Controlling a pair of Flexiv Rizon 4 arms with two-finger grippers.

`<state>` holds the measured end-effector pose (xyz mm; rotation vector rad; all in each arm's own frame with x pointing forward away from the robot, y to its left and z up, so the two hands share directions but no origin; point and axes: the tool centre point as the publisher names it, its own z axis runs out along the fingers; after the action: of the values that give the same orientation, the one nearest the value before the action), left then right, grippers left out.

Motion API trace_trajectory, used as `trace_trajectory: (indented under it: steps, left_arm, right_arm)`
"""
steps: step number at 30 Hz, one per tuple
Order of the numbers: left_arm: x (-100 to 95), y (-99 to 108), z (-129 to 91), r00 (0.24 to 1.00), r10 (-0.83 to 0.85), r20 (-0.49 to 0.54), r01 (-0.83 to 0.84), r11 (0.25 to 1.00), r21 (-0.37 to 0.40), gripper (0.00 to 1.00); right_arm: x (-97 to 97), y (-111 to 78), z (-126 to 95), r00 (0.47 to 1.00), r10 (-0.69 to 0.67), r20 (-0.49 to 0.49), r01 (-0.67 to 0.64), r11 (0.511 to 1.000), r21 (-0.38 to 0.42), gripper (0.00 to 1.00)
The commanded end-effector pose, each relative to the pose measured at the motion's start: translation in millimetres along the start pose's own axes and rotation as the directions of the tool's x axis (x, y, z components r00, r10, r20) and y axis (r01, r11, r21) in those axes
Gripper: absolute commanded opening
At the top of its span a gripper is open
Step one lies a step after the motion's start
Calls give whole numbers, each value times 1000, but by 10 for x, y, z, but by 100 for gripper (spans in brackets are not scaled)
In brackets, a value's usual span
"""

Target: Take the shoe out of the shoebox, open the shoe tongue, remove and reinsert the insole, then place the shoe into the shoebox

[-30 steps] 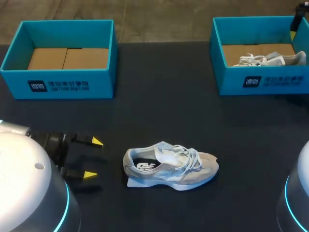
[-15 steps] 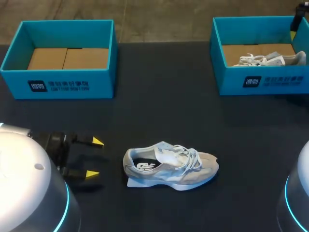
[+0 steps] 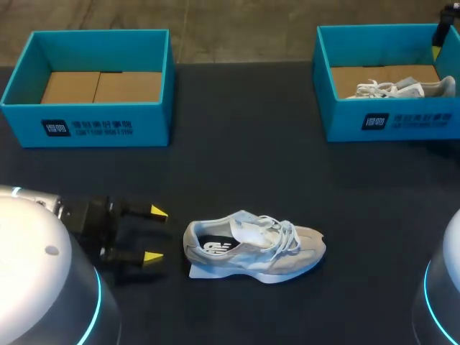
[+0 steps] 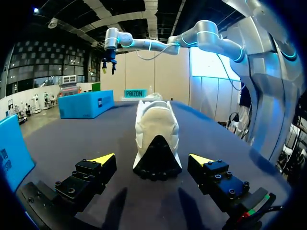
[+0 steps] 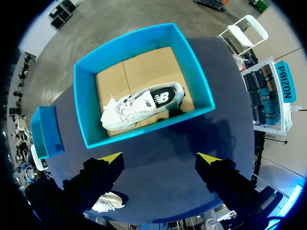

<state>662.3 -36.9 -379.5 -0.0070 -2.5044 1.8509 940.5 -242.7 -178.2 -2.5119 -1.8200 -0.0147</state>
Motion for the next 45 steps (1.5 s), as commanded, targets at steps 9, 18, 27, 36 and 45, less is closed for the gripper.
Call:
trace_trajectory:
  steps: [9,18,27,36,45]
  left_arm:
    - [-15,29,44,1000,0,0,0,1000,2,100]
    - [123,121,350,996,-82,-18,83,996,40,100]
    - [130,134,364,997,-81,1,81,996,41,100]
    - [152,110,462,996,-88,2,88,995,49,100]
    - [120,134,557,996,-90,27,88,994,59,100]
  right_arm:
    - [3,-1,-1,1000,1,1,-1,1000,0,100]
    - [3,-1,-1,1000,1,1,-1,1000,0,100]
    - [3,-1,-1,1000,1,1,-1,1000,0,100]
    - [3,-1,-1,1000,1,1,-1,1000,0,100]
    - [3,-1,-1,1000,1,1,-1,1000,0,100]
